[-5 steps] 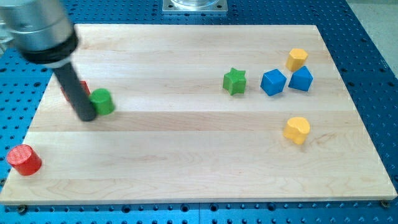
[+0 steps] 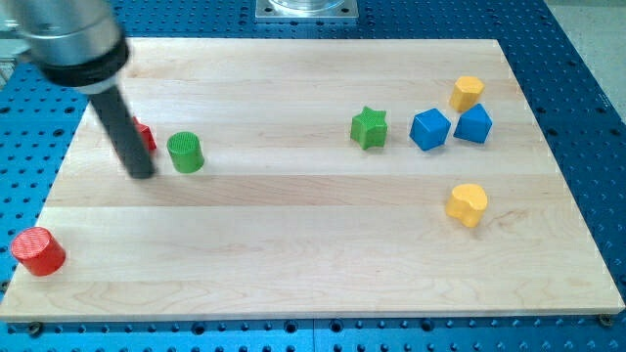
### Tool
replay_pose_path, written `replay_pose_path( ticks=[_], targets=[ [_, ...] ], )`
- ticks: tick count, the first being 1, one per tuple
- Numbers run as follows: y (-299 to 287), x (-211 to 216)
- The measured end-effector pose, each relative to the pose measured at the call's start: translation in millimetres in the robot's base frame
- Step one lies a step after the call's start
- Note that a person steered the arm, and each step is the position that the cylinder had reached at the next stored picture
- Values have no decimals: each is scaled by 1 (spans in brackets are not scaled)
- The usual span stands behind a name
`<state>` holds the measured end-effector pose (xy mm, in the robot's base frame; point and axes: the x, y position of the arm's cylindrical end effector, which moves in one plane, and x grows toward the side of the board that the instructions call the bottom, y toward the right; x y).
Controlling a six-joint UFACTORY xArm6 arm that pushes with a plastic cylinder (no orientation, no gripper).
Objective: Place the green circle at the center of the board
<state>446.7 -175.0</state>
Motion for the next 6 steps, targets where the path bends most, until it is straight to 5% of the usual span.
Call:
replay_pose_path(
  ticks=[2,3,6],
  targets=[
    [91,-36],
    [61,-45],
    [153,-119]
  ],
)
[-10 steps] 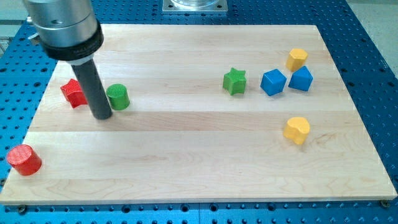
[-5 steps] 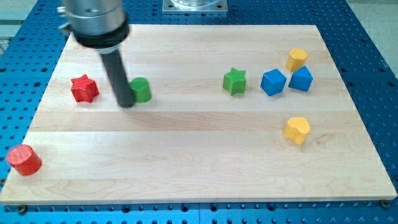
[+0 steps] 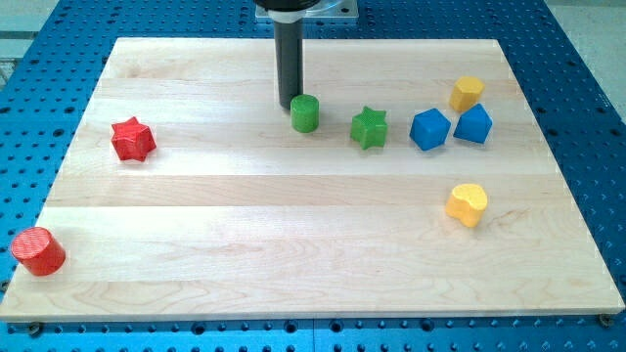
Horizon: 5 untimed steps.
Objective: Place the green circle at the center of the board
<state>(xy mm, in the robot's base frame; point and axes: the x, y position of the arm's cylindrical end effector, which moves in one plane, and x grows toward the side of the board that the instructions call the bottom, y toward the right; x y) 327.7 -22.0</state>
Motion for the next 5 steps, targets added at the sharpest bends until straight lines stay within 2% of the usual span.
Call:
replay_pose_path(
  ticks=[1,2,3,4,5],
  targets=[
    [6,25],
    [14,20],
    [41,-14],
    [148,-48],
    [277,-57]
  ],
)
